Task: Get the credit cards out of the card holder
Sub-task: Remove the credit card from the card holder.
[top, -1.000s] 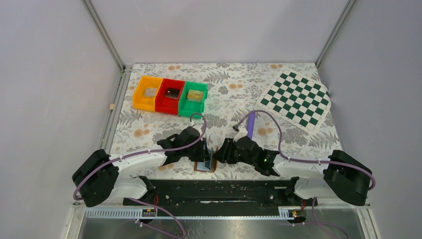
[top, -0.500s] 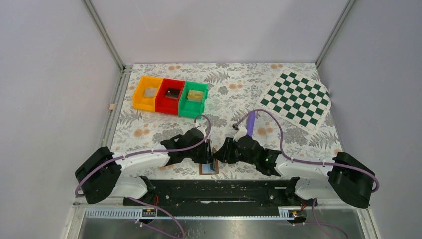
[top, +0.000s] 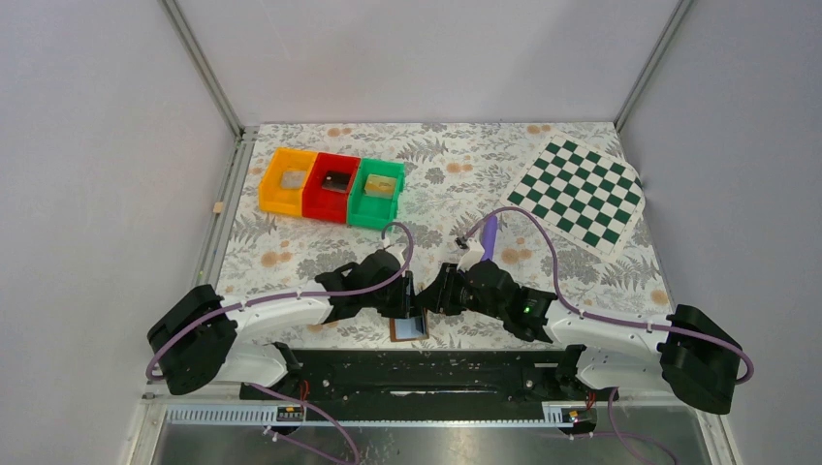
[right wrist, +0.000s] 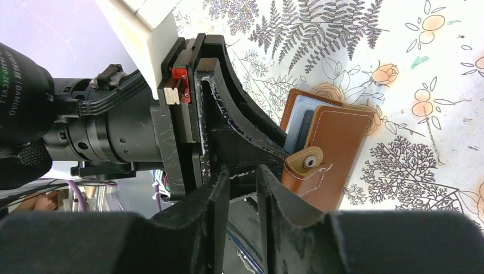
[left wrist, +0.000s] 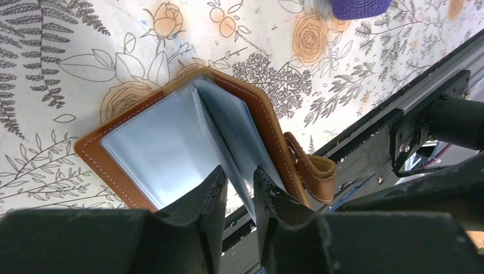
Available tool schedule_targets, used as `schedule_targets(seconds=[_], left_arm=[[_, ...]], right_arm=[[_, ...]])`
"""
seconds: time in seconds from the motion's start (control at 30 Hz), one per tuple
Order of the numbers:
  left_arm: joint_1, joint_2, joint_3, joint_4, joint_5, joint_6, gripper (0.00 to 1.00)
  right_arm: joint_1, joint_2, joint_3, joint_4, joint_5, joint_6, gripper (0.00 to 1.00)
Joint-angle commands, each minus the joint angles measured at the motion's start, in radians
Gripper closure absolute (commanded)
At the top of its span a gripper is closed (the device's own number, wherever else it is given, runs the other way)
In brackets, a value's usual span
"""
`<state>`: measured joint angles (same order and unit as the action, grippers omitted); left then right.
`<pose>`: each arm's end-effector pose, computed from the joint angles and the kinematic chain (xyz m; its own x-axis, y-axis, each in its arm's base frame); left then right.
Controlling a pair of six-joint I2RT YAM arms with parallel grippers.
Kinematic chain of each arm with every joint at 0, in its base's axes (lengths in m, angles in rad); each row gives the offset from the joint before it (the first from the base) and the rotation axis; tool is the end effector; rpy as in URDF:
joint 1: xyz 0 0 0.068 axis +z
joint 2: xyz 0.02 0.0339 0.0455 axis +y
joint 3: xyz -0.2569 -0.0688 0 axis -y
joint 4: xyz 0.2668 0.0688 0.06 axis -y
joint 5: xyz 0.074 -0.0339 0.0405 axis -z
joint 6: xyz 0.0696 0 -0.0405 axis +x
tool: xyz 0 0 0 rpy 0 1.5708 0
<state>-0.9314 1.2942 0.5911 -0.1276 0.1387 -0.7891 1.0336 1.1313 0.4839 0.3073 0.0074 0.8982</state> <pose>0.1645 -0.2373 0.1284 -0.9139 0.0511 -0.4026 0.2864 0.7842 -0.5505 0.1514 0.2532 0.1850 -0.7756 0.2264 -0.5893 -0.3995 0.5467 0.7359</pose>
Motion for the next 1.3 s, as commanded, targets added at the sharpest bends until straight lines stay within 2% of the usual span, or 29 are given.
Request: schedule_targets(seconds=[0.0,0.13,0.7,0.77,0.9,1.03,1.27], left_arm=[[-0.011,0.006,0.033,0.089,-0.002,-0.018,0.76],[-0.014,0.021,0.034,0.096,-0.002,-0.018,0.76],[-0.033,0.021,0.036,0.109,-0.016,-0.028,0.77],[-0.036,0.012,0.035,0.108,-0.027,-0.029,0.82],[-0.039,0.004,0.032,0.108,-0.036,-0.028,1.00],[-0.045,-0.003,0.037,0.091,-0.052,-0.035,1.00],[-0.087,-0.032,0.104,-0.115,-0.243,-0.046,1.00]], right_arm=[[0.014,-0.013,0.042,-0.028,-0.001,-0.007,0.73],[0.023,-0.010,0.048,-0.052,0.028,-0.016,0.77],[0.025,0.078,0.134,-0.189,0.075,-0.020,0.79],[0.025,0.089,0.148,-0.232,0.088,-0.018,0.79],[0.025,0.095,0.154,-0.268,0.102,-0.016,0.80],[0.025,0.100,0.156,-0.268,0.105,-0.016,0.80],[0.025,0.119,0.173,-0.230,0.101,-0.026,0.79]])
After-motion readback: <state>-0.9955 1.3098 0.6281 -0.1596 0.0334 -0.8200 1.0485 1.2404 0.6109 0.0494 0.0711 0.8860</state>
